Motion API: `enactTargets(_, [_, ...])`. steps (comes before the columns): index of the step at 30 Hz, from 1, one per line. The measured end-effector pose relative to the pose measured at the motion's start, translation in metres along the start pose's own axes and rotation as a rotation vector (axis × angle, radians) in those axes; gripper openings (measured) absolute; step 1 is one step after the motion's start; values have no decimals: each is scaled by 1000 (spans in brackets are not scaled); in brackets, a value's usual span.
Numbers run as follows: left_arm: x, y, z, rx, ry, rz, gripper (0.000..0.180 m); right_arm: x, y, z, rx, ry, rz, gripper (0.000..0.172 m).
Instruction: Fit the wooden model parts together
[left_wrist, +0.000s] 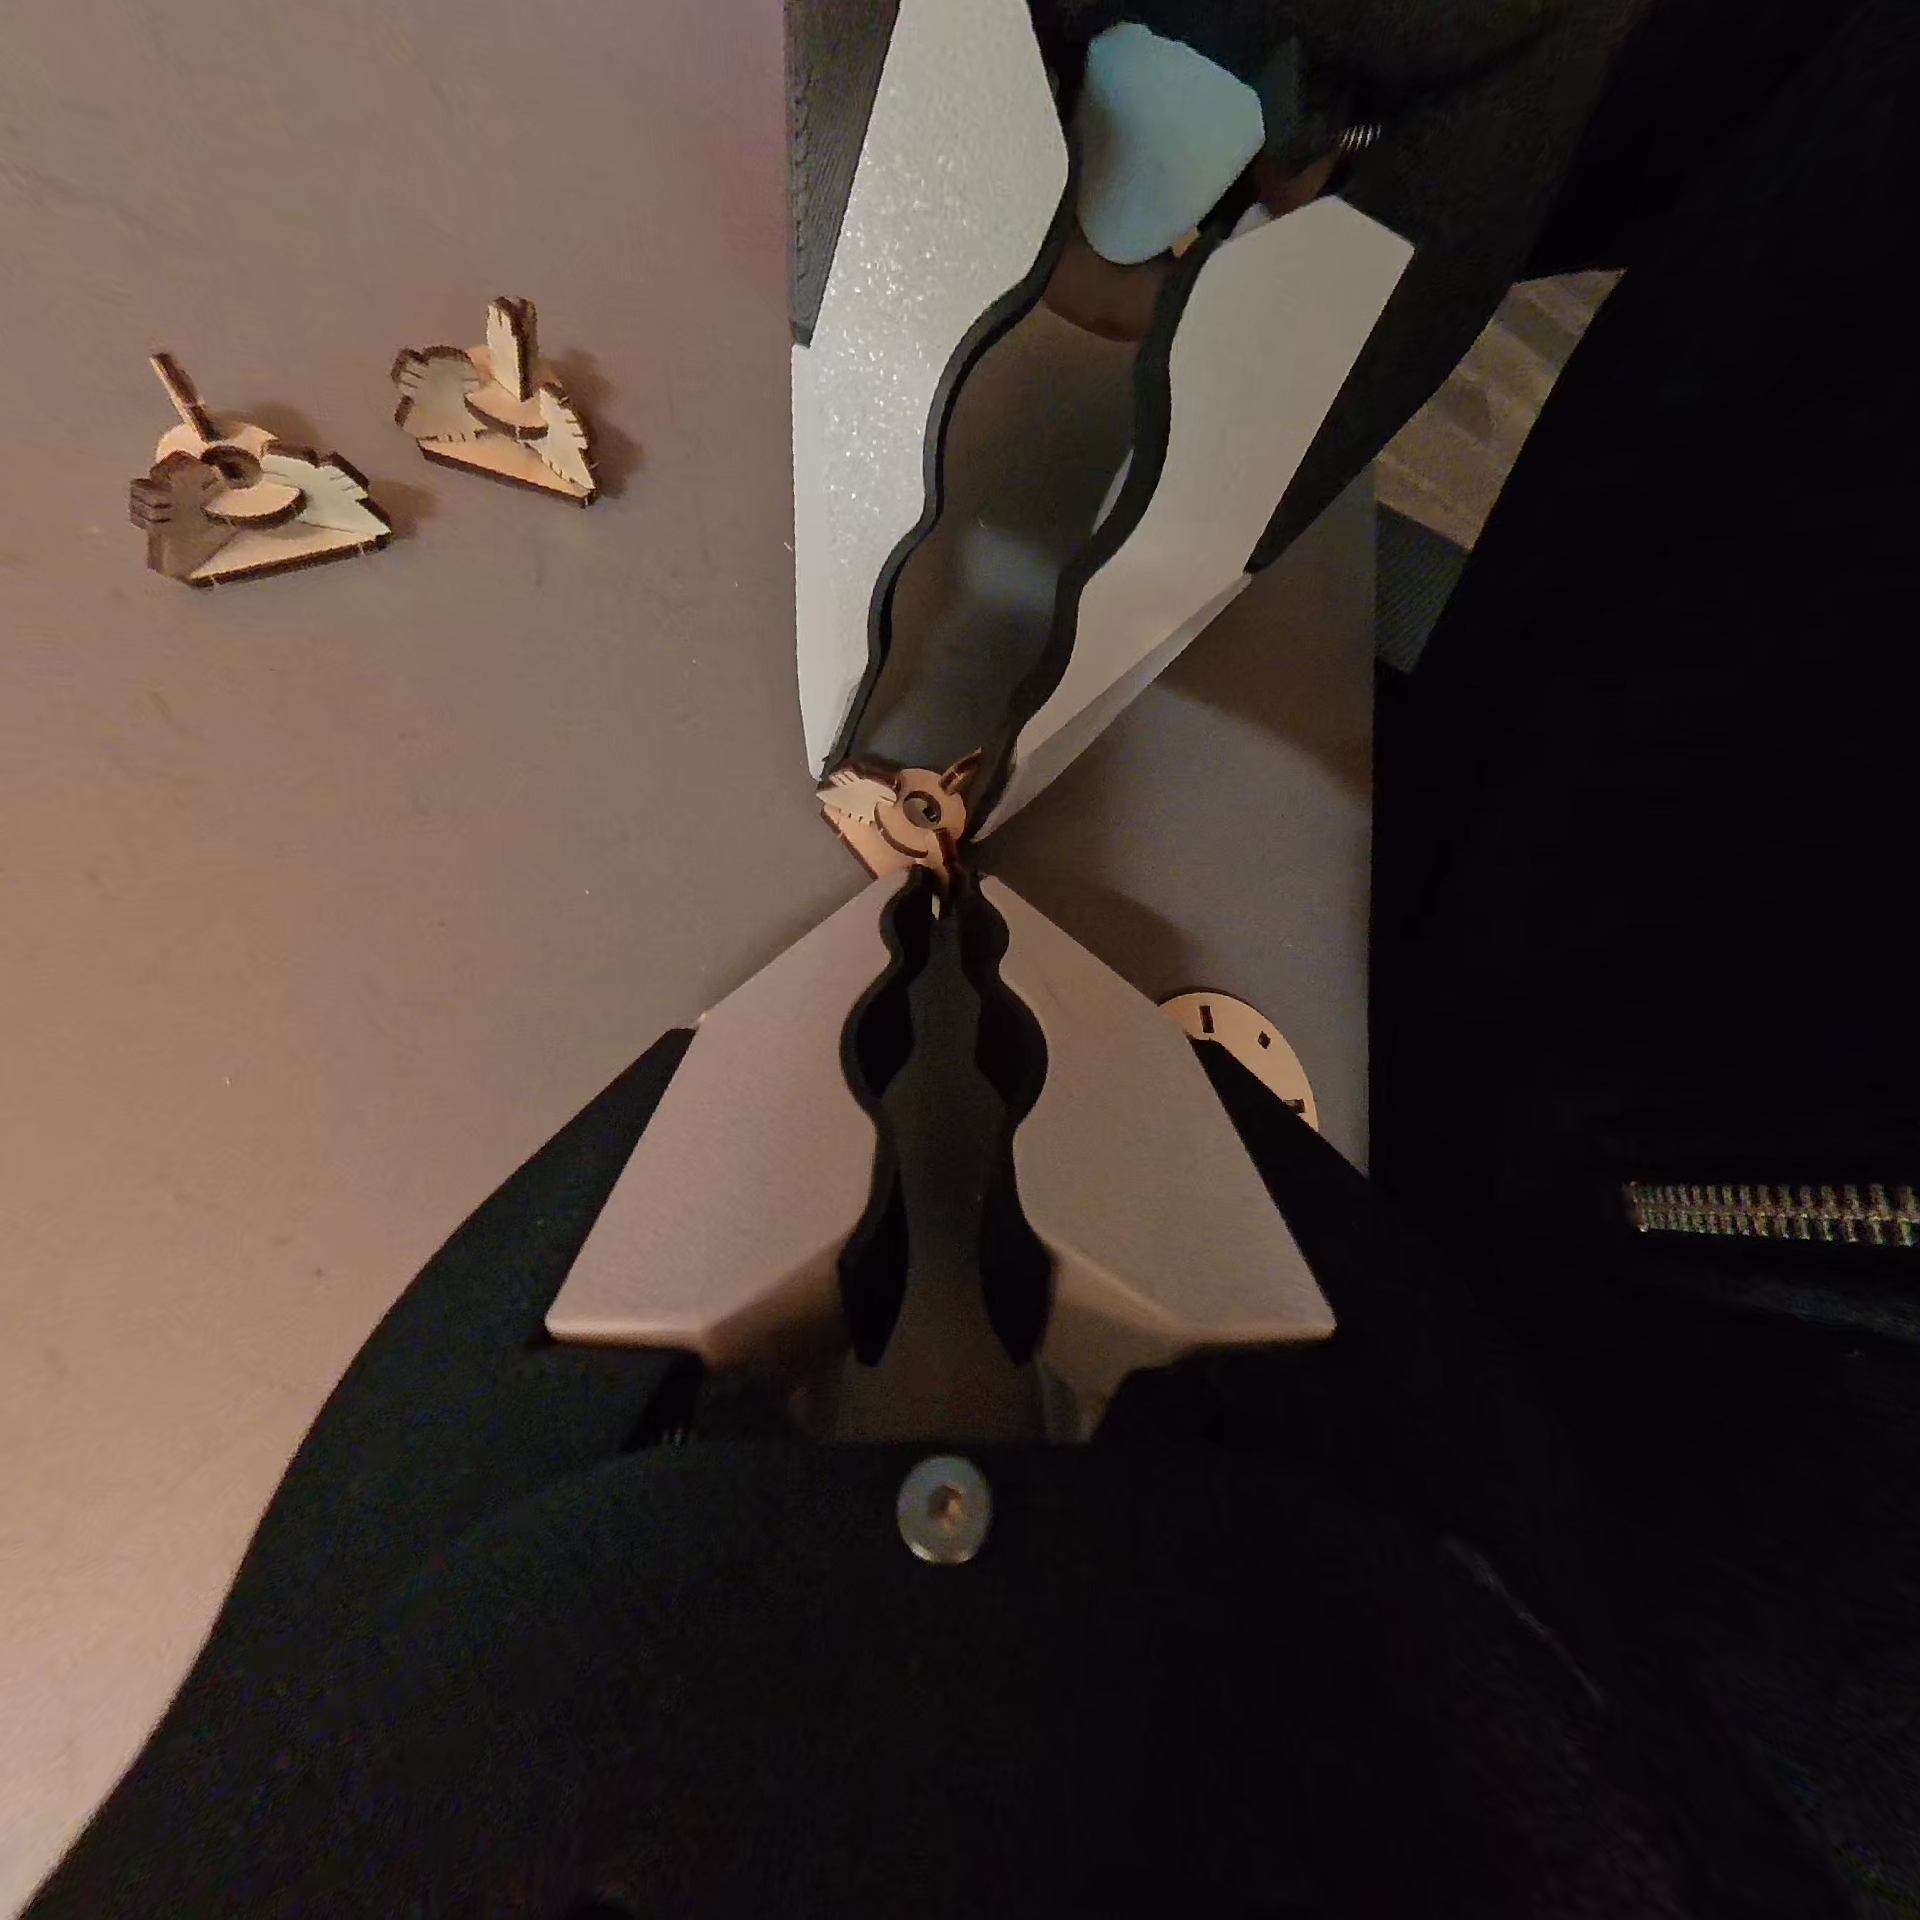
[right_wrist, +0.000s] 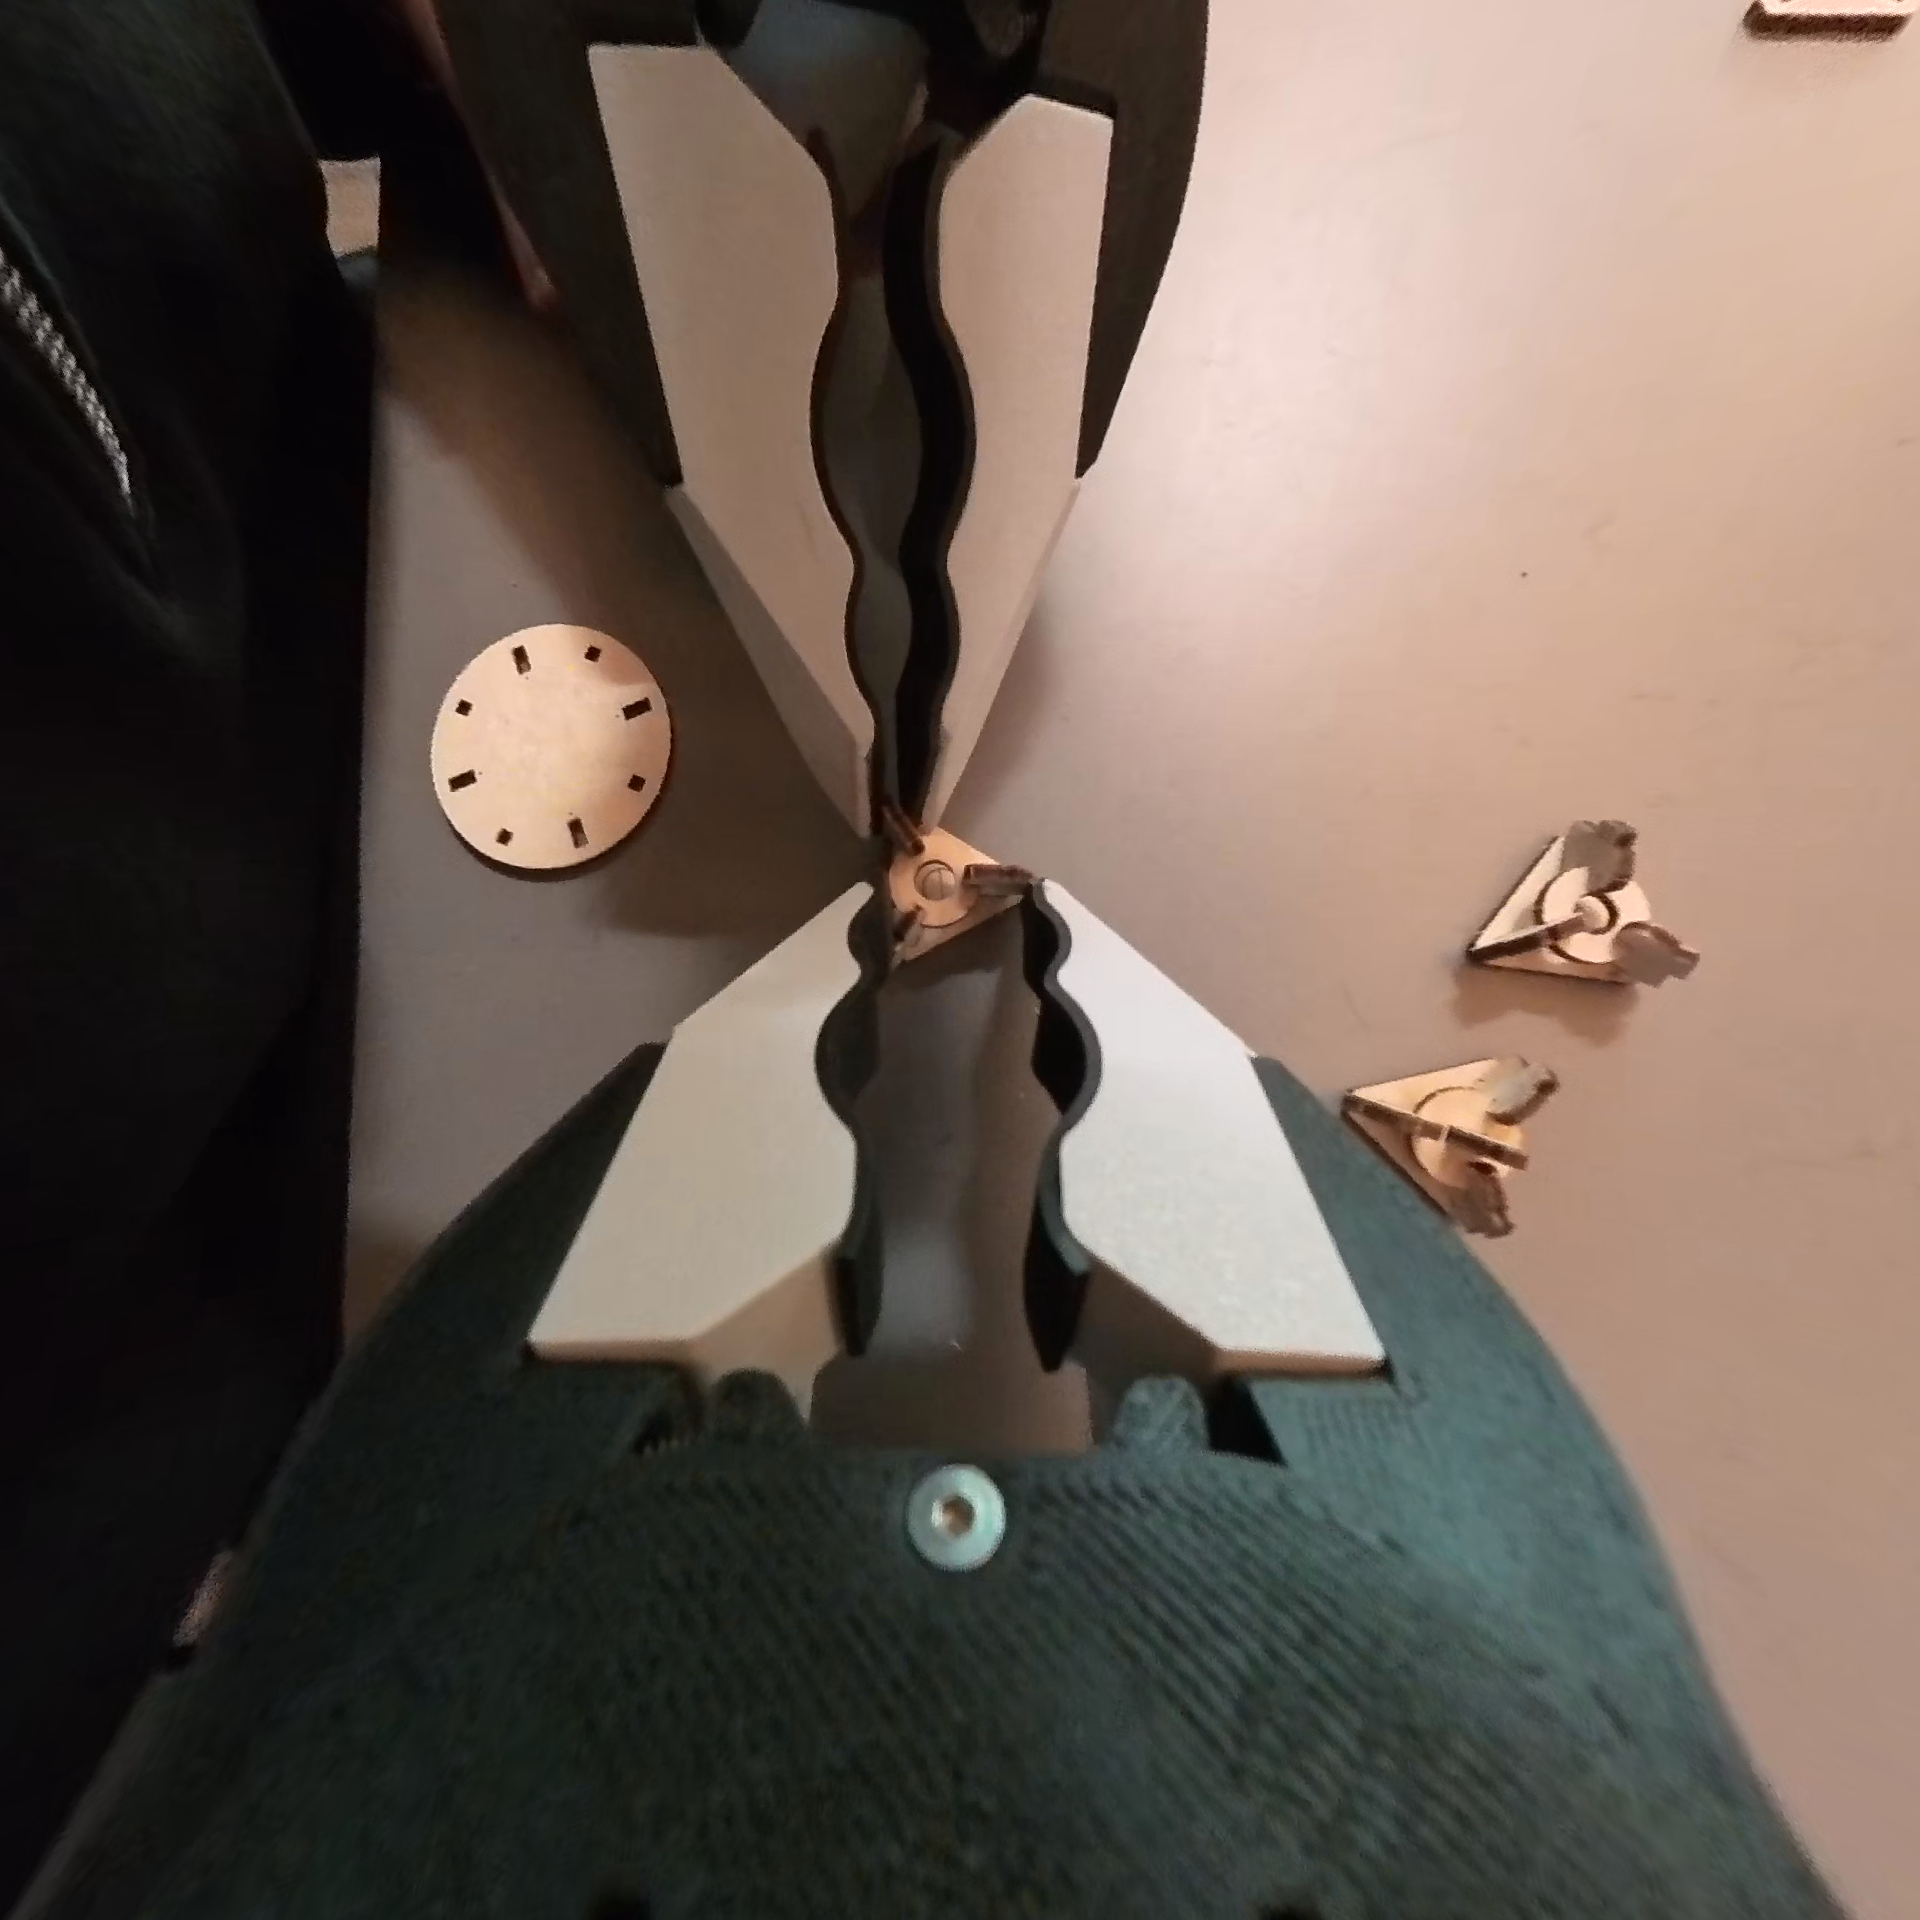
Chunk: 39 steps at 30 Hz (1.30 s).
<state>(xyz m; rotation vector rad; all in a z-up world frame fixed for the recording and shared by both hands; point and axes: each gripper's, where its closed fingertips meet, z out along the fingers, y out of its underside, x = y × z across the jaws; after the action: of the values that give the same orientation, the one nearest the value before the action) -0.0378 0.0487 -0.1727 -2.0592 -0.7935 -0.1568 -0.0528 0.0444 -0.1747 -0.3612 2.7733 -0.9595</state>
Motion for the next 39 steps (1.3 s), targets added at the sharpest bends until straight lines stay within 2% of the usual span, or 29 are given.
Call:
enactTargets(4, [0,0,0,1,0,-8,5,0,-1,-1,32,16,33,25])
enactTargets(7, [-1,0,0,1,-8,-4,5,4,-3,-7,68,63,50,38])
enactTargets(9, [-1,0,0,2,-16,-1,5,5,-5,-13,98,91,62,38])
enactTargets(12, [-2,0,0,1,-31,7,5,-3,-3,-17,106,83,125,29])
enactTargets(15, [-2,0,0,2,-50,13,5,-11,4,-15,80,100,175,12])
enactTargets(21, [-2,0,0,3,-70,17,5,-16,10,-9,47,157,166,4])
enactTargets(28, [-4,-1,1,-13,-94,42,5,-15,12,-7,37,167,165,1])
enactTargets(39, [-7,-2,1,-134,-89,10,4,-15,12,-6,24,184,143,1])
